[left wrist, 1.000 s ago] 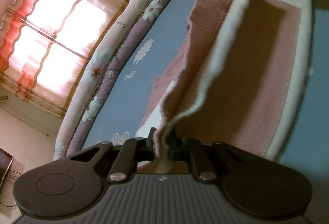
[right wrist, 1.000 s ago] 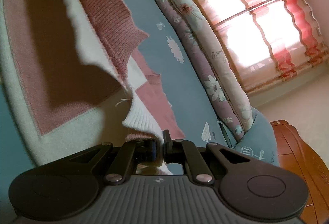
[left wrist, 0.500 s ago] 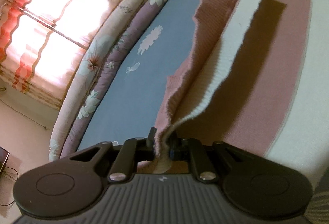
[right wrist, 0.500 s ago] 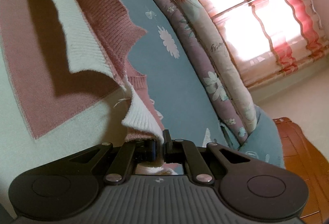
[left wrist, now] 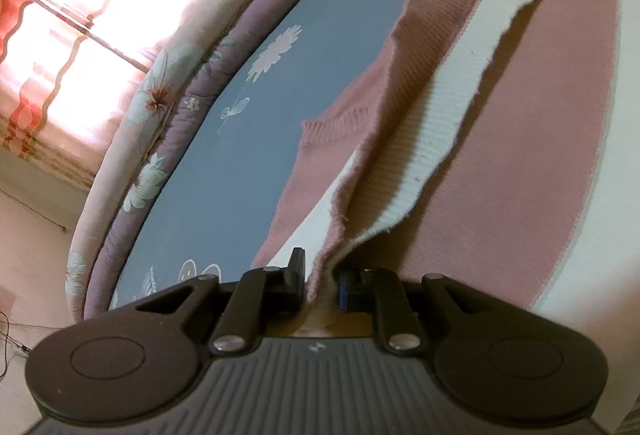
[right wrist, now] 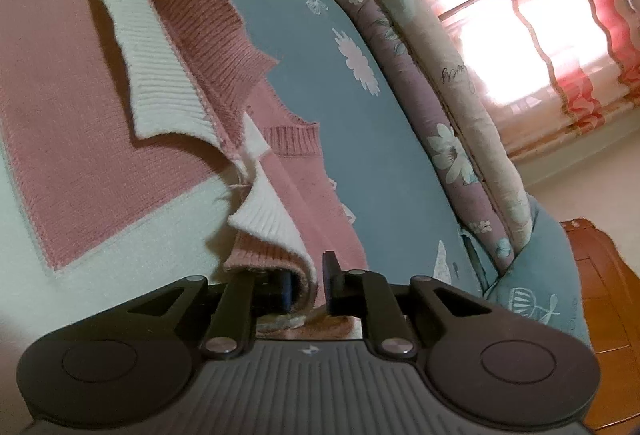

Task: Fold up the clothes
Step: 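Lower the folded hem onto the sweater body with both grippers, then open both grippers and lift them away from the folded sweater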

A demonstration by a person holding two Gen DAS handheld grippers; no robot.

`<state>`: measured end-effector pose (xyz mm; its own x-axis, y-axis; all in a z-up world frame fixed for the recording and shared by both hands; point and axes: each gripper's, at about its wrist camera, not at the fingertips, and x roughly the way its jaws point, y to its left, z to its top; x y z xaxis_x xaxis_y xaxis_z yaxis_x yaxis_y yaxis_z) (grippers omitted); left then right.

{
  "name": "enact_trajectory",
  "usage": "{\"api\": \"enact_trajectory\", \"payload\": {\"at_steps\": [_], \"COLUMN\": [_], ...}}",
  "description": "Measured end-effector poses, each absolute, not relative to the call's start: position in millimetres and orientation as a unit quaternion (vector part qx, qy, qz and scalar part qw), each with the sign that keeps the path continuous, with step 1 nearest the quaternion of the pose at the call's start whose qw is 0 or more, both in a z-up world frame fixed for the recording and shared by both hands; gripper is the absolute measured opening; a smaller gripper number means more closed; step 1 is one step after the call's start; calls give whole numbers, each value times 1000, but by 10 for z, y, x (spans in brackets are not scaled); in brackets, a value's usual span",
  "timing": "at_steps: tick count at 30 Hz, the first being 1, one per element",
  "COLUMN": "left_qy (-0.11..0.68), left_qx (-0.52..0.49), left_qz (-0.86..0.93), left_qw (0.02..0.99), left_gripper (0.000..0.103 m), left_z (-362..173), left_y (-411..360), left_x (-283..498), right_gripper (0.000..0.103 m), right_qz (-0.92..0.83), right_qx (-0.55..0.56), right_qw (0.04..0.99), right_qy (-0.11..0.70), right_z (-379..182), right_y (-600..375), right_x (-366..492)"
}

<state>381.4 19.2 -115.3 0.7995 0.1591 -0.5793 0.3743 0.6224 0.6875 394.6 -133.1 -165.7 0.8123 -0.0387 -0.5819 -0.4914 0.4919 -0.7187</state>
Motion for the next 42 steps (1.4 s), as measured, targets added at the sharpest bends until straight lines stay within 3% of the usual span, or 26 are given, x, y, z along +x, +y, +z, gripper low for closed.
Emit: {"api": "enact_trajectory", "payload": {"at_steps": [6, 9, 10, 12, 13, 14, 16, 18, 20, 26, 35, 42], "left_qy": [320, 323, 325, 337, 345, 348, 347, 343, 346, 365, 404, 420], "left_qx": [402, 390, 386, 378, 377, 377, 377, 373, 354, 293, 188, 162], "left_qz": [-69, -66, -66, -70, -70, -69, -65, -61, -61, -47, -12, -1], "left_qw": [855, 860, 861, 859, 857, 856, 856, 860, 867, 882, 895, 893], "left_gripper": [16, 14, 14, 17, 18, 22, 37, 60, 65, 65, 65, 65], "left_z": [-1080, -1062, -1058, -1067, -1084, -1084, -1047, -973, -877, -710, -755, -823], "left_y": [236, 241, 244, 254, 260, 267, 292, 338, 417, 642, 932, 1019], "left_x": [3941, 4022, 4048, 4111, 4143, 4167, 4196, 4202, 4228, 4335, 4571, 4598], "right_gripper": [18, 15, 8, 9, 21, 42, 59, 59, 70, 79, 88, 88], "right_qz": [156, 161, 163, 163, 161, 155, 145, 169, 187, 211, 199, 195], "right_qx": [-449, -438, -436, -427, -422, -421, -426, -406, -383, -320, -118, -54], "right_qw": [829, 833, 833, 834, 834, 835, 839, 841, 844, 853, 837, 831], "right_qy": [294, 299, 299, 309, 316, 317, 305, 315, 327, 354, 496, 518], "right_z": [-1505, -1485, -1483, -1504, -1529, -1553, -1540, -1437, -1314, -1093, -1229, -1184], "right_y": [-1412, -1409, -1401, -1391, -1392, -1397, -1429, -1522, -1637, -1896, -2224, -2298], "right_x": [4110, 4164, 4180, 4231, 4267, 4295, 4322, 4360, 4410, 4588, 5255, 5410]}}
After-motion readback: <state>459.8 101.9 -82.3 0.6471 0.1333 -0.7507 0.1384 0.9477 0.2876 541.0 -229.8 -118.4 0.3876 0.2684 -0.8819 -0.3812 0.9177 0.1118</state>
